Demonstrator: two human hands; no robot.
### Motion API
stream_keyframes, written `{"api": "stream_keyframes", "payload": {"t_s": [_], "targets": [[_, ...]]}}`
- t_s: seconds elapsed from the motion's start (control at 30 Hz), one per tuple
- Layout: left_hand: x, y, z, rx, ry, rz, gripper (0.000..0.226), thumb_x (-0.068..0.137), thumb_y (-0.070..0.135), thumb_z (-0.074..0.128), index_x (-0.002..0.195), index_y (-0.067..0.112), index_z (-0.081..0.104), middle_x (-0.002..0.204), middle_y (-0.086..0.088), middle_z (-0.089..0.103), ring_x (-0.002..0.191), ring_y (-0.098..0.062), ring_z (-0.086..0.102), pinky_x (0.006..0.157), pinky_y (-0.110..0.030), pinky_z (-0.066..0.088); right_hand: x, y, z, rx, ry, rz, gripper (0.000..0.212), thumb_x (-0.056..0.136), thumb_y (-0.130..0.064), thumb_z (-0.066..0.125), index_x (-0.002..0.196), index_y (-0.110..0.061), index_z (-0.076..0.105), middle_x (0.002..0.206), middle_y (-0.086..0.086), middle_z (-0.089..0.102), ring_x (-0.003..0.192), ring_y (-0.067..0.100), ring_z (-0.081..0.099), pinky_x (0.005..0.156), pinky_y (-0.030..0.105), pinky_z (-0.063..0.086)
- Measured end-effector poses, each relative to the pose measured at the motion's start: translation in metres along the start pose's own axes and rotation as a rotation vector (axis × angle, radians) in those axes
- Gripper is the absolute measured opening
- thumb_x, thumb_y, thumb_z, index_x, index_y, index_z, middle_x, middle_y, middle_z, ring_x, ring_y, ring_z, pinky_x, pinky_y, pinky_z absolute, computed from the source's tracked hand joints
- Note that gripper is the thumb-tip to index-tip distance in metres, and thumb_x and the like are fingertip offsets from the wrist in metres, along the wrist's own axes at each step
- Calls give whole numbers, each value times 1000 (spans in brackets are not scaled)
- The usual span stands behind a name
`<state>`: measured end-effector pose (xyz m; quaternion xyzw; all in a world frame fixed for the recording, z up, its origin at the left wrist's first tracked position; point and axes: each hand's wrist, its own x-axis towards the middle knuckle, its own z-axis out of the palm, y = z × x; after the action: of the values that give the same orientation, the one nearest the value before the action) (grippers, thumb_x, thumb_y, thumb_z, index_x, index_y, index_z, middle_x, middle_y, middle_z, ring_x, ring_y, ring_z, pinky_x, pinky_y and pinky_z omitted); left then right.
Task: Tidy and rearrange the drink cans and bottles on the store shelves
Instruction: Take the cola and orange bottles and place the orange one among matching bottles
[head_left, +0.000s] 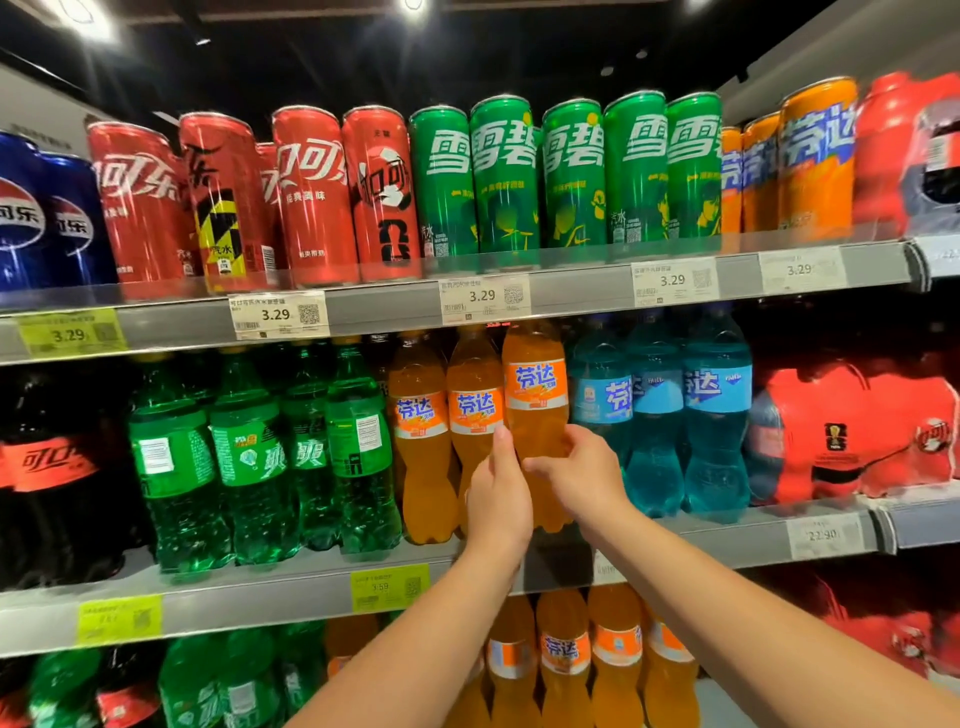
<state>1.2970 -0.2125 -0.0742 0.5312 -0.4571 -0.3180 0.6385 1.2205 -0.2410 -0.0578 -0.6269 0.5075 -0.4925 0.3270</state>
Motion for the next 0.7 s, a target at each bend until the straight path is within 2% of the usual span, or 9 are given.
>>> {"api": "stream_keyframes", "payload": {"t_s": [0.1,0.2,0.3,0.4,0.7], "targets": [[2,-5,0,8,-8,-14,64,92,61,22,136,22,48,122,8,54,124,-17,48,109,-40,36,-2,5,4,27,32,10,38,84,-25,71,119,-21,57,114,0,63,108,24,59,97,47,49],[3,-6,-1,12,-9,-17,74,85,69,20,137,25,47,138,2,52,131,-20,44,112,-45,32,-3,5,10,76,63,17,30,86,-23,69,112,-28,54,111,-3,62,110,22,59,97,46,49],[5,-7,-1,2,-11,-26,75,84,71,19,137,26,47,140,0,50,133,-20,42,113,-46,31,-3,3,15,91,92,37,32,88,-23,67,118,-26,54,115,-1,61,113,23,57,99,45,47],[6,-6,-2,1,-20,-25,89,71,78,17,137,27,47,142,0,49,134,-20,42,113,-47,30,-3,1,16,93,102,51,41,90,-21,65,128,-20,51,123,2,60,117,24,55,99,43,47],[2,-8,-1,-16,-32,-76,100,64,84,16,138,24,46,144,-3,47,136,-24,39,114,-51,28,-6,6,20,77,106,91,47,90,-22,65,133,-20,46,130,3,57,121,24,53,99,41,45]]}}
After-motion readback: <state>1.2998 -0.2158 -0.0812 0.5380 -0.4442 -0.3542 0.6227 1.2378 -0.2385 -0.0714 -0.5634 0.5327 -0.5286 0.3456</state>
